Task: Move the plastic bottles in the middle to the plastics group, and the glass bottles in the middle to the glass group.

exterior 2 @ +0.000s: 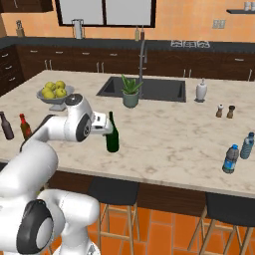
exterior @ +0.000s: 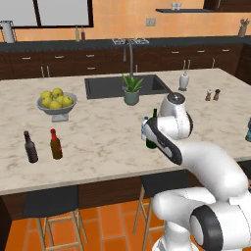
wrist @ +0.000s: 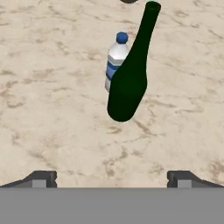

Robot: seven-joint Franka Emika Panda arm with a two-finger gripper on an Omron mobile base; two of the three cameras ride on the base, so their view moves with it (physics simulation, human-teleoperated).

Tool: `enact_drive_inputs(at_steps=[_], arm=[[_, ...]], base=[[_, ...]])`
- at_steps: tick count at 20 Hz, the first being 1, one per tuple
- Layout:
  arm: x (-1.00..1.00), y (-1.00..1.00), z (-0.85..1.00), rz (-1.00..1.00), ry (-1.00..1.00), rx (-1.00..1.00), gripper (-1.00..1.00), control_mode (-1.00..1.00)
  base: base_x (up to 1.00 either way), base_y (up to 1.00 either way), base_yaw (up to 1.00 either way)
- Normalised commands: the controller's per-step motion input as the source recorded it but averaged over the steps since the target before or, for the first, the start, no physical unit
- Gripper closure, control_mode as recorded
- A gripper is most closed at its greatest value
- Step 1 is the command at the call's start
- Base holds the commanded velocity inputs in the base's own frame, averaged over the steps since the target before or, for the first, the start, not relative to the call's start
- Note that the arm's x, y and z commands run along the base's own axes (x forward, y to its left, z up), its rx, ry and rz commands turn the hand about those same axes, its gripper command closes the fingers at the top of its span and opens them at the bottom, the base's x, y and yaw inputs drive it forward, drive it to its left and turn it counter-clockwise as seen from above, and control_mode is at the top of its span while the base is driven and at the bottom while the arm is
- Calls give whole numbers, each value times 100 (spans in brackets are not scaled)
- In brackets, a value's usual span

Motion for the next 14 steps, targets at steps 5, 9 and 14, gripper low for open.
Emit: enact_drive_inputs(at_steps=[5, 9, 14], arm=[[71, -2, -2, 0, 0, 0, -100, -100], [43, -15, -15, 0, -1, 5, -100, -100], [21, -29, -35, 0, -8, 14, -100, -100]], base=[[0, 0, 0], [0, 0, 0], [0, 0, 0]])
